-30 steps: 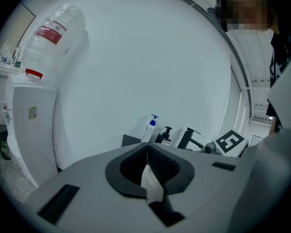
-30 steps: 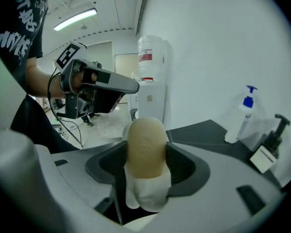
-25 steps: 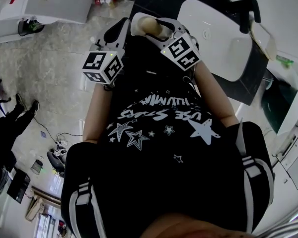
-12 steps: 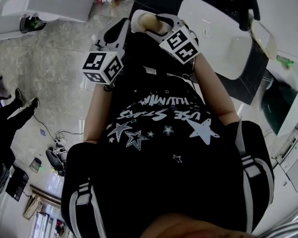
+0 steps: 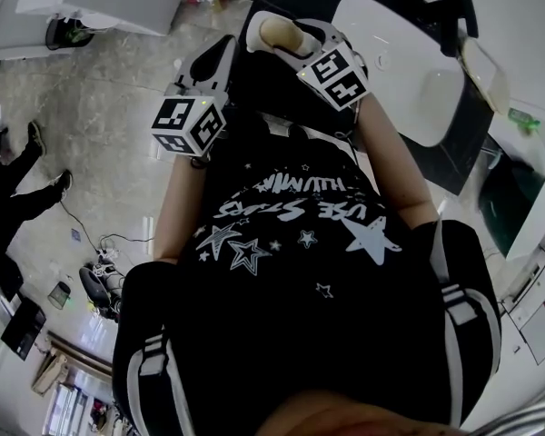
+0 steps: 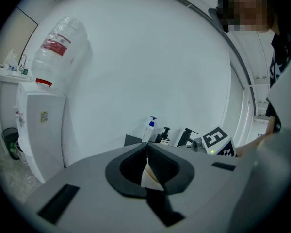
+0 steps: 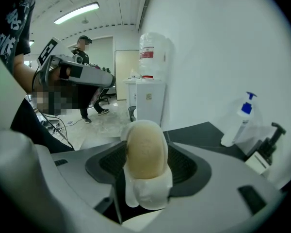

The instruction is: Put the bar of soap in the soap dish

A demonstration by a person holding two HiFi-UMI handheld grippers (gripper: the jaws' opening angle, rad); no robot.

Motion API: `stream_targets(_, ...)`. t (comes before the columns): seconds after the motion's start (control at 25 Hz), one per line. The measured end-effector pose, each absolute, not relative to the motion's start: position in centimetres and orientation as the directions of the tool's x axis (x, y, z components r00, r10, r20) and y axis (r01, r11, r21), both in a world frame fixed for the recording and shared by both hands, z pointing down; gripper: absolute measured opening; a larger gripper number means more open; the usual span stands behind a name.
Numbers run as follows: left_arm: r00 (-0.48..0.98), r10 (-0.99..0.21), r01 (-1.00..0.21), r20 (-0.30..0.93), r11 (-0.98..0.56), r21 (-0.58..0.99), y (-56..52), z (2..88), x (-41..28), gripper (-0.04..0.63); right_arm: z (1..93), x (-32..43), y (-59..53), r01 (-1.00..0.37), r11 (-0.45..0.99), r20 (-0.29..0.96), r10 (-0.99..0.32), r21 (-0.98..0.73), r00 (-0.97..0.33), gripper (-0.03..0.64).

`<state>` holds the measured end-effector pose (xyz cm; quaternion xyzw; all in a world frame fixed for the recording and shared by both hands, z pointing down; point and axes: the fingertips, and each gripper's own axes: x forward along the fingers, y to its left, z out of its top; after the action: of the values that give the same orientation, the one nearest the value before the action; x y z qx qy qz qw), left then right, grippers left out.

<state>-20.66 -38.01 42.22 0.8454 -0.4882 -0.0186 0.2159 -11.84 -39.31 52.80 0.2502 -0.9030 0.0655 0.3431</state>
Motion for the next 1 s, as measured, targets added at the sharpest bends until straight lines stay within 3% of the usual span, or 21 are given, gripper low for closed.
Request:
stream_targets(0.32, 0.516, -0.841, -0.824, 0.163, -0.436, 0.361, -36.3, 40.4, -19.6, 0.012, 49.5, -10.5, -38.7, -0.544, 0.837, 0.563, -0.478, 0.059, -0.675, 0.262)
stream_targets(1.0, 0.402, -0.906, -0.886, 0.129, -0.35, 0.303, -26.4, 38.3, -14.2, 0.012, 46.0, -4.3, -29.8, -0.437, 0.899, 0.463, -0.406, 0.044, -0.788, 0.262)
